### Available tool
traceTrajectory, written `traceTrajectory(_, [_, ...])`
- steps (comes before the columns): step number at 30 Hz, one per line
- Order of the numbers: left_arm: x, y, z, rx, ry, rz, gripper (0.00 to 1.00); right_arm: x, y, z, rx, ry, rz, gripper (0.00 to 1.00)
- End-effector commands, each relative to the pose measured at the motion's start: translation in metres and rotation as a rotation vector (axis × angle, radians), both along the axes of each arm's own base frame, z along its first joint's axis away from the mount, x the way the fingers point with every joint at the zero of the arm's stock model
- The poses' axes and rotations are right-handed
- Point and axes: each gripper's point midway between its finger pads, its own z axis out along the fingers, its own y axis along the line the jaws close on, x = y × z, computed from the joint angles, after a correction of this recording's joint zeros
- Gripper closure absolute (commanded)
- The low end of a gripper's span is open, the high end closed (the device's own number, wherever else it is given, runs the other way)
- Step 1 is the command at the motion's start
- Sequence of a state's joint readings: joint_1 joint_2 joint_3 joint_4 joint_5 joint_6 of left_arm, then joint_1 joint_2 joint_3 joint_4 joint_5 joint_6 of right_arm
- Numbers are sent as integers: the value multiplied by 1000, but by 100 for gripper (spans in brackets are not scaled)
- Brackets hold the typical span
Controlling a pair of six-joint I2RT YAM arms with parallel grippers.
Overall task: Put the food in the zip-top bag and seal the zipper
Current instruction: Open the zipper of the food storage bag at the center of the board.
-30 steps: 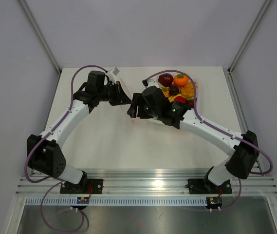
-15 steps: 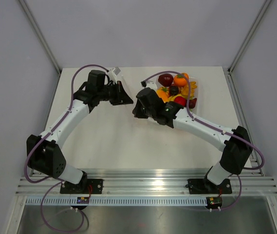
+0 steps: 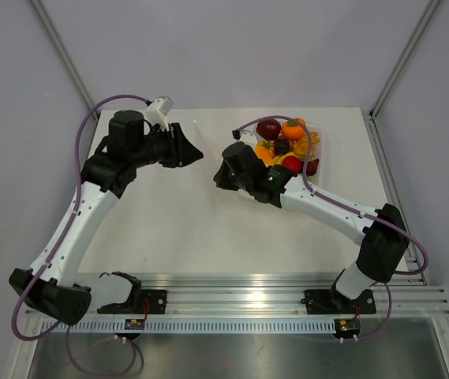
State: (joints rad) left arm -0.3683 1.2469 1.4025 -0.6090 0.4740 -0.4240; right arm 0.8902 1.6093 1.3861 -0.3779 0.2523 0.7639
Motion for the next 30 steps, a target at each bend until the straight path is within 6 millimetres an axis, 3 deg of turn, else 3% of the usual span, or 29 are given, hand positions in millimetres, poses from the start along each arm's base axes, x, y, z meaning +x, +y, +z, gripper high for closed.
traceTrajectory(1, [11, 26, -12, 58, 8, 189, 55, 2, 0, 24, 74, -47, -32, 100])
traceTrajectory(3, [15, 27, -27, 60, 53, 221, 33, 1, -1, 25, 76, -47, -31, 100])
traceTrajectory(7, [24, 21, -48, 66, 117, 227, 32, 0, -1, 25, 81, -44, -29, 100])
traceTrajectory(18, [43, 10, -107, 82, 235, 241, 62, -2, -2, 29, 93, -48, -28, 100])
traceTrajectory(20, [46, 13, -114, 107, 247, 253, 82, -2, -1, 30, 96, -49, -25, 100])
traceTrajectory(22, [46, 21, -116, 157, 256, 280, 98, -1, -1, 32, 96, -52, -29, 100])
traceTrajectory(26, [48, 43, -93, 254, 183, 326, 100, 4, -2, 35, 108, -54, -40, 100])
traceTrajectory(27, [50, 47, -77, 261, 141, 338, 100, 4, 0, 37, 114, -56, -36, 100])
traceTrajectory(29, [45, 63, -70, 353, 133, 351, 100, 4, 5, 38, 135, -45, -27, 100])
traceTrajectory(30, [49, 65, -53, 365, 106, 356, 100, 5, 9, 43, 156, -51, -19, 100])
